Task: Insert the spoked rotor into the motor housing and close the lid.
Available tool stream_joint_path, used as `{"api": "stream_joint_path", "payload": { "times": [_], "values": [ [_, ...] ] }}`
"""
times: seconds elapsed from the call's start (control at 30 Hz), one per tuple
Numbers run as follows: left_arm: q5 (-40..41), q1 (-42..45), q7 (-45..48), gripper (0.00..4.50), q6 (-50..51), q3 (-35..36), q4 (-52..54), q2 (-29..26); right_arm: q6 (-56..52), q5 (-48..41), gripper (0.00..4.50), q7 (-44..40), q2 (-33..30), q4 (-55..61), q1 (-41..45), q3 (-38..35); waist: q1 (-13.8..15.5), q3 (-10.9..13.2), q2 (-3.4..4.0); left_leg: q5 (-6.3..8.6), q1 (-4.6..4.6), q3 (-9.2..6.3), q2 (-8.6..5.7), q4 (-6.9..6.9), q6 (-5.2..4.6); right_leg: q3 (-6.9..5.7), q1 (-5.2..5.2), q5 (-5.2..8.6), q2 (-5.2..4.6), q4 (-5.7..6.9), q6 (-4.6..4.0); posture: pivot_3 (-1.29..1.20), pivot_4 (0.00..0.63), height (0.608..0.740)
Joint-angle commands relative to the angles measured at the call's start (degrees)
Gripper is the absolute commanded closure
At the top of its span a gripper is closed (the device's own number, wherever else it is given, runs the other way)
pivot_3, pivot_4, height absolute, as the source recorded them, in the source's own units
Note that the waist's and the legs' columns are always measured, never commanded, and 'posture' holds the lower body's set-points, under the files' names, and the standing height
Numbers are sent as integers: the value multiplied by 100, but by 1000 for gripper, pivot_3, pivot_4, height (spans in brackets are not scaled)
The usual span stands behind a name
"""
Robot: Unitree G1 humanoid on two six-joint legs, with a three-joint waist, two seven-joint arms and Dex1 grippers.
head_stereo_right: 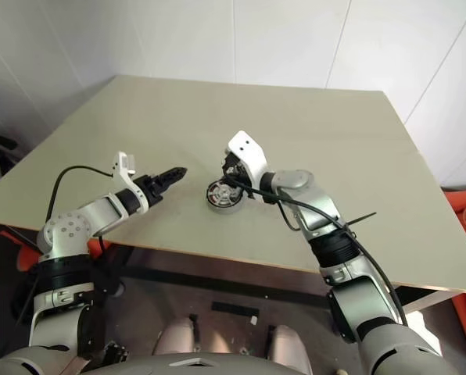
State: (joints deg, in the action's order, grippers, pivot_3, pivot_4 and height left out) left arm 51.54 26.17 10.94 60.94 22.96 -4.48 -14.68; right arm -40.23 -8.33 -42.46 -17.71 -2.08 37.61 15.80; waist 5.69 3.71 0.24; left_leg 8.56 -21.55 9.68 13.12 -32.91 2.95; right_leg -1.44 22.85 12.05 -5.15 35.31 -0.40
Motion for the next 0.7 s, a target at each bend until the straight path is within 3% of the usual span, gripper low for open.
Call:
{"api": "stream_joint_path", "payload": {
  "times": [0.03, 0.4, 0.7],
  "values": [
    [15, 129, 89, 11, -115, 16, 52, -26, 72, -32, 4500, 136, 112, -41, 63, -114, -2, 0, 0, 0, 0, 0, 0, -1, 0, 0, 0, 0, 0, 1, 0, 0, 0, 740],
    [55, 113, 67, 11, -29, 48, 137, -132, 658, 256, 4500, 434, 476, -1366, 31, 25, -6, -1, -1, 0, -5, -4, -2, -6, 0, -1, 4, 0, -2, 7, 0, 0, 0, 740],
    [39, 139, 65, 11, -100, 36, 98, -117, 438, 72, 4500, 253, 104, -561, 36, -178, -2, -1, -1, 0, -5, -5, -3, -8, 0, 0, 3, 0, -2, 8, 0, 0, 0, 740]
  ]
}}
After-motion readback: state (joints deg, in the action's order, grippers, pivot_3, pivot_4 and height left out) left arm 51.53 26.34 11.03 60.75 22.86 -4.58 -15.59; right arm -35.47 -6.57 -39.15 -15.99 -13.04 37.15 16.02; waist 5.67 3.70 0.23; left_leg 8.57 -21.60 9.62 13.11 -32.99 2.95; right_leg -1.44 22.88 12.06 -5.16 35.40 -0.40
